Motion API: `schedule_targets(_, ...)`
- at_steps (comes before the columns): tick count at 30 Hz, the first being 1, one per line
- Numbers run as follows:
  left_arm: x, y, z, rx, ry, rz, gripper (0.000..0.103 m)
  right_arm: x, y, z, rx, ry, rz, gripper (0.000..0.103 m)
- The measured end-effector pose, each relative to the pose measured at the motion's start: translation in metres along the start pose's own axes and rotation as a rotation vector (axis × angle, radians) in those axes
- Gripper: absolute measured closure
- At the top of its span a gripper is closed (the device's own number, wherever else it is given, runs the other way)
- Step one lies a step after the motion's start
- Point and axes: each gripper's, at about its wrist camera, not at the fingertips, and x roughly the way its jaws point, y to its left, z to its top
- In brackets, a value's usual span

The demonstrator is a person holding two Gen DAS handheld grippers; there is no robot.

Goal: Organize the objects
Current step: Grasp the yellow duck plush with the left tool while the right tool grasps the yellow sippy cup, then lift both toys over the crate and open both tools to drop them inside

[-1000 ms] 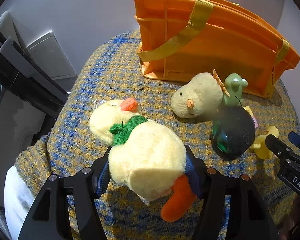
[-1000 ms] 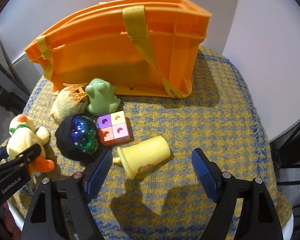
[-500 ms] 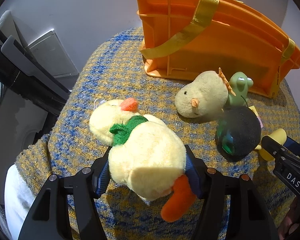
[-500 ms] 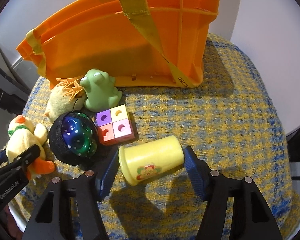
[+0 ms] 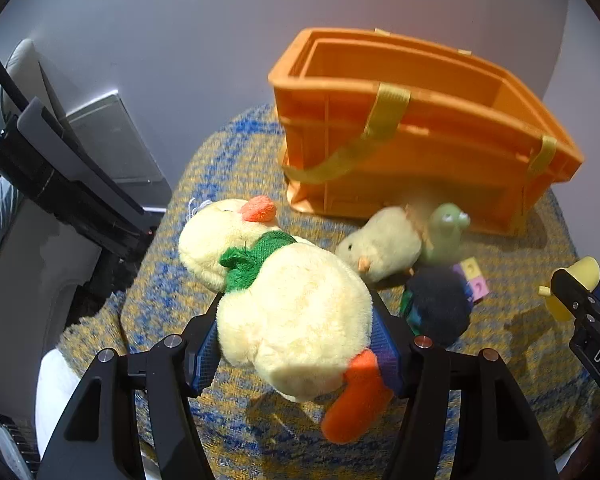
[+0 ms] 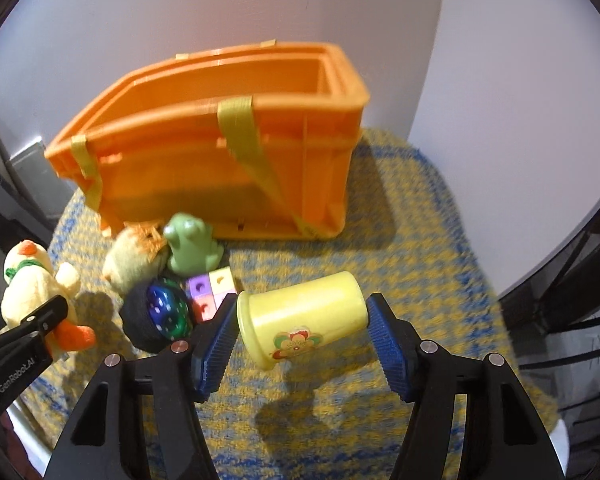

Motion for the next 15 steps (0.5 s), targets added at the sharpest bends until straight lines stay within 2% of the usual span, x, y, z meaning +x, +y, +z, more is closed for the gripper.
schedule_targets(15,-0.050,-0.004,0.059,0.028,-0.140,-0.039,0.039,-0.049,-0.001,0.059,0.003,-0.128,-0.001,0.040)
